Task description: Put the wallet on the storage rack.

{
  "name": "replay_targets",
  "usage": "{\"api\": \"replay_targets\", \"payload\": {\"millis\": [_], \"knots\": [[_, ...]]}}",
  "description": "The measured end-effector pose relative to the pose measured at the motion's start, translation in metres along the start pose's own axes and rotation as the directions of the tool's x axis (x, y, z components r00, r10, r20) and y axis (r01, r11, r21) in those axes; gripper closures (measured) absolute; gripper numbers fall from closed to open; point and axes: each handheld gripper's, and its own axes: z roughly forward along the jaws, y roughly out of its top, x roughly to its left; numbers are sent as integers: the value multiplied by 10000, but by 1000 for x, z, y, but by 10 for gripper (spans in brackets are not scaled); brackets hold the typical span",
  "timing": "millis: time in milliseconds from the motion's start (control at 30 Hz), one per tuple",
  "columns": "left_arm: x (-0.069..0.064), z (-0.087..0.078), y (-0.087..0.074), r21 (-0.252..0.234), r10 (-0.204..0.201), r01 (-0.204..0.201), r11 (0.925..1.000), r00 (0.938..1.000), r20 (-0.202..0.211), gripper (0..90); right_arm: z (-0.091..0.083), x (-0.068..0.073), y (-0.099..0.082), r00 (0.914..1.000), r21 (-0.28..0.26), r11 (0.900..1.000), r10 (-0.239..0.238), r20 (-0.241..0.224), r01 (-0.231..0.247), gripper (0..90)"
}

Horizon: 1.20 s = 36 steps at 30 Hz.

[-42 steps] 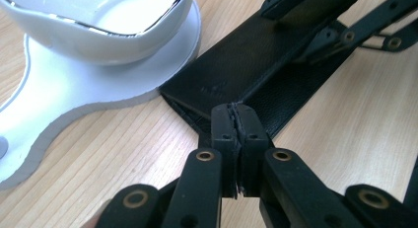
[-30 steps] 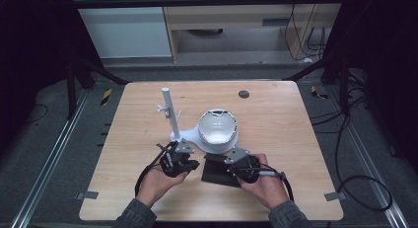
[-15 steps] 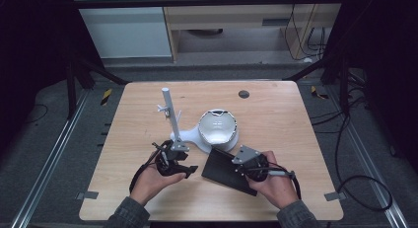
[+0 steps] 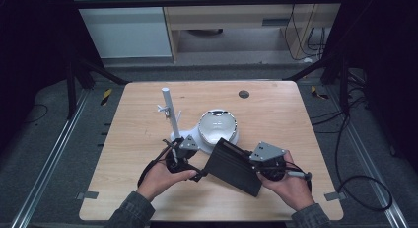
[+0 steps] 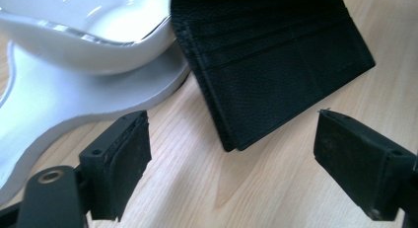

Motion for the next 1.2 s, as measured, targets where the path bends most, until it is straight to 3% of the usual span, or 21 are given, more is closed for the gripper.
{"api": "replay_targets", "payload": {"millis": [233,567,667,767,933,967,1000,1033,1100,1200], "knots": [[-3,7,11,42,241,-243,9997,9992,314,132,-7,-3,0,9996,-544,9982,237,-118,-243,843],[4,21,20,59,-115,111,9999,9960,888,169,-17,-5,3,9981,-1282,9902,509,-340,-549,843],[6,24,22,201,-245,229,9995,9962,832,207,-19,-6,4,9975,-1477,9871,553,-440,-612,843],[12,27,25,216,-511,490,9986,9923,1126,294,-21,-6,4,9970,-1748,9825,559,-527,-643,843],[14,22,27,374,-591,545,9978,9890,1352,551,-21,-6,3,9976,-1809,9821,427,-544,-519,842],[15,18,28,321,-637,597,9977,9876,1438,551,-21,-5,2,9978,-1817,9822,386,-546,-480,842],[14,10,30,270,-824,789,9965,9820,1702,649,-21,-5,1,9974,-1836,9821,292,-660,-409,840],[14,10,30,270,-824,789,9965,9820,1702,692,-21,-5,-1,9973,-1851,9820,263,-692,-387,839],[13,0,33,93,-988,989,9951,9763,1925,729,-22,-4,-2,9972,-1816,9826,258,-698,-382,836],[11,-13,39,-130,-1022,1069,9942,9752,1964,800,-20,-2,-8,9970,-1692,9847,305,-717,-423,800]]}}
